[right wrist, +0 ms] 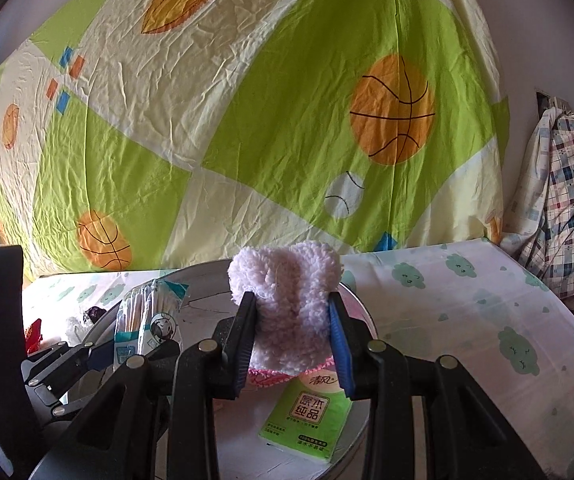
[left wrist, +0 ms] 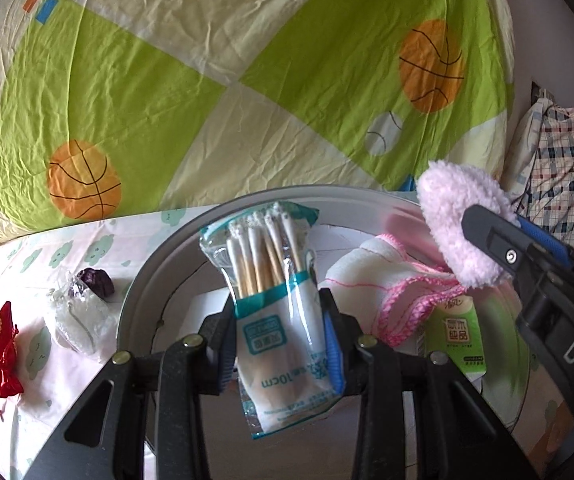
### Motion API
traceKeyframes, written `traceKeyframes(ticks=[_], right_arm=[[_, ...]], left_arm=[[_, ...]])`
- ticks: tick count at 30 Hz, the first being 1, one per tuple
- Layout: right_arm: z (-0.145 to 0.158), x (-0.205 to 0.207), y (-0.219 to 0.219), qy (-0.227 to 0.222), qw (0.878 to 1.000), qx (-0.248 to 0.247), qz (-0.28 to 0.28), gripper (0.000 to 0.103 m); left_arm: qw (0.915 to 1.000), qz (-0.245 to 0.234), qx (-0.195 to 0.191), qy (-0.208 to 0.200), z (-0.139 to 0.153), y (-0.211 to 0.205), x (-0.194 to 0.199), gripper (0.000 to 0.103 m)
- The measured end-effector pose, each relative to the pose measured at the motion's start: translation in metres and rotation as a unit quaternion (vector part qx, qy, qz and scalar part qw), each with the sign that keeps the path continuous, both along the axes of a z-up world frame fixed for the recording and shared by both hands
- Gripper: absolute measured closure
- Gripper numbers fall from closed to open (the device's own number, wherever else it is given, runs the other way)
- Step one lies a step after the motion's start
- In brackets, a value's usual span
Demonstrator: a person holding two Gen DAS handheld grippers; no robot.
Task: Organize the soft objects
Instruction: 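Open both grippers to drop the swab pack and puff into the tin, then move both open grippers from the tin toward the red pouch and clear bag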
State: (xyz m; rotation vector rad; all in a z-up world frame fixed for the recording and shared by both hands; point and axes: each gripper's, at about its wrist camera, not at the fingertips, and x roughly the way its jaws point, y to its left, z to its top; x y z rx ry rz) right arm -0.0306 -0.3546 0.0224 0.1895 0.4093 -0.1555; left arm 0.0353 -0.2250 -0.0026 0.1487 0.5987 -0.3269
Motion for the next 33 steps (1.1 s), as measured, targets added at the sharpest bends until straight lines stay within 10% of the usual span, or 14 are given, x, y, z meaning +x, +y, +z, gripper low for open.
traceKeyframes(ticks=[13,18,33], right_arm=[[-0.006,0.006,0.001,0.017,1.000,0.009,0.007,0.062],[-0.002,-0.003,-0.003,-0.009,0.999,0.034,-0.001,0.029],[0.016,-0.036,0.001,-0.113,0.991,-0.016,-0.073,0.019]], left_arm=[[0.9998,0.002,0.017,-0.006,-0.001,-0.003,0.000,0.063],[0.9999,0.001,0.005,-0.016,0.006,0.001,-0.004,0.004],[0.9892,0.071,-0.022,-0.126,0.025,0.046,-0.029,0.000]])
